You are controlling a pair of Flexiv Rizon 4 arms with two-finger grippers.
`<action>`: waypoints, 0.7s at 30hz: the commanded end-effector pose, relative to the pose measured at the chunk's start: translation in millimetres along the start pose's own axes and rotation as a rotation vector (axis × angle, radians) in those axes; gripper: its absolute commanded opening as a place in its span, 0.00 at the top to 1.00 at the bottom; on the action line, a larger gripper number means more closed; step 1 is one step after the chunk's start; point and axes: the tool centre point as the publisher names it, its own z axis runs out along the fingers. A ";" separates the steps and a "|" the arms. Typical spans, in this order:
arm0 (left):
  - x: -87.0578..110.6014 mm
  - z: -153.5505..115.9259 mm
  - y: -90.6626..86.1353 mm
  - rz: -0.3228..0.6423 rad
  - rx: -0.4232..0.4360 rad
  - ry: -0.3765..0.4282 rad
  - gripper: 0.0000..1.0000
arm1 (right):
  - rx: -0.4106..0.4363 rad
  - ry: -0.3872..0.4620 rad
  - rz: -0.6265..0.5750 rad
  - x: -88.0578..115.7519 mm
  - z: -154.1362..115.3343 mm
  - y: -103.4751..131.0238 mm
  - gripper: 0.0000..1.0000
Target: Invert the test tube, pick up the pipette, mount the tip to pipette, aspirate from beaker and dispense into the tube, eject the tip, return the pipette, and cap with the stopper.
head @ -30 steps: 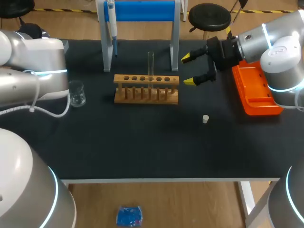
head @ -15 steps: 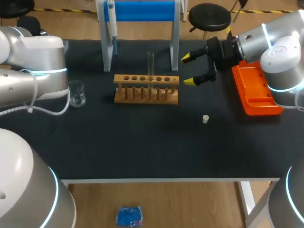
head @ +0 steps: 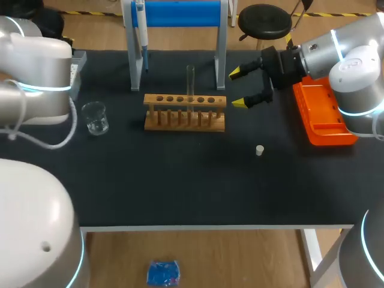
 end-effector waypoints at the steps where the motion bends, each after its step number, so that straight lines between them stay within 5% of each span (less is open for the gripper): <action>1: 9.6 -67.8 -8.8 0.076 0.014 0.186 1.00 | 0.002 -0.001 0.000 0.7 -0.6 0.3 0.00; 18: 9.6 -67.8 -8.8 0.076 0.014 0.186 1.00 | 0.002 -0.001 0.000 0.7 -0.6 0.3 0.00; 21: 29.4 -79.3 -21.9 0.153 0.024 0.227 1.00 | 0.002 -0.001 0.000 0.7 -0.6 0.3 0.00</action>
